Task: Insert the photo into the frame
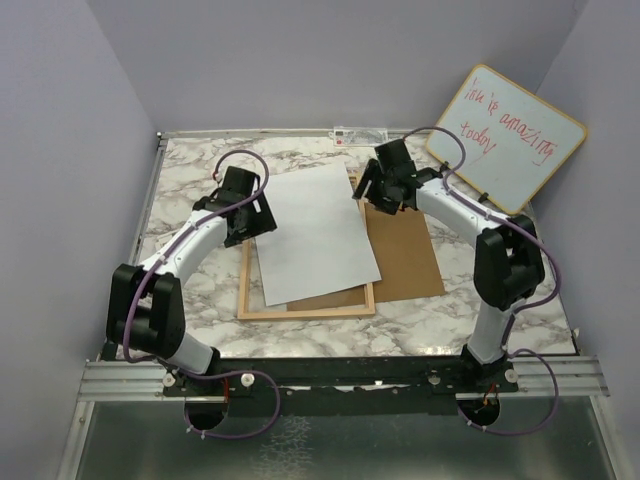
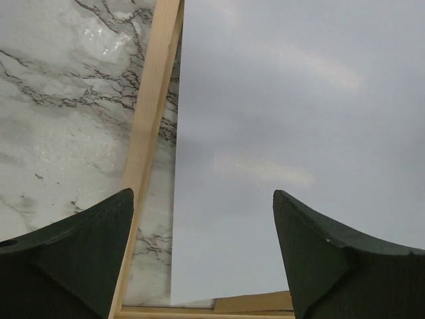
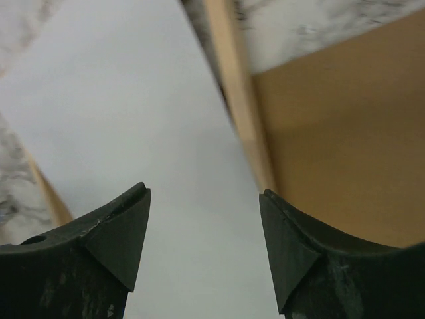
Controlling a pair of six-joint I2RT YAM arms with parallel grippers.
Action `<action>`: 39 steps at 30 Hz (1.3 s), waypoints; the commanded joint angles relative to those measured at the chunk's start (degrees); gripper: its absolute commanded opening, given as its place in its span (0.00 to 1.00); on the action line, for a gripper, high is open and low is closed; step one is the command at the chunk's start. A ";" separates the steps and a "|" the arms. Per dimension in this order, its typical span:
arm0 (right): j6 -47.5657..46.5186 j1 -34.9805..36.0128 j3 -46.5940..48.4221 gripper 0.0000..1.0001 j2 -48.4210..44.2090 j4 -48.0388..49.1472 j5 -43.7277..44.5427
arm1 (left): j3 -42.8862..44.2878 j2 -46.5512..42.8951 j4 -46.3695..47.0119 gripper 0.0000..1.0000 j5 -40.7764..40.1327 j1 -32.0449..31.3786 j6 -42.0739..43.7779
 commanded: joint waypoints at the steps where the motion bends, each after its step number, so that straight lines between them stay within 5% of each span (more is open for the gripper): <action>1: -11.03 -2.74 -7.38 0.75 -5.49 -6.50 3.45 | -1.20 2.12 -0.32 0.88 2.02 2.32 2.84; 12: -19.59 -6.12 -21.60 0.81 -8.46 -1.50 -27.52 | -2.38 3.31 0.04 0.99 5.93 6.64 6.12; 18: -20.73 -6.12 -22.85 0.75 -8.39 -3.58 -31.71 | -3.57 5.34 1.09 0.99 8.42 8.07 6.40; 25: -21.23 -6.14 -23.08 0.48 -8.42 -7.61 -35.17 | -3.96 7.68 2.05 0.99 10.17 8.75 8.24; 39: -24.30 -6.28 -23.09 0.67 -6.55 -6.74 -31.35 | -4.14 9.09 2.80 0.99 9.49 8.84 11.40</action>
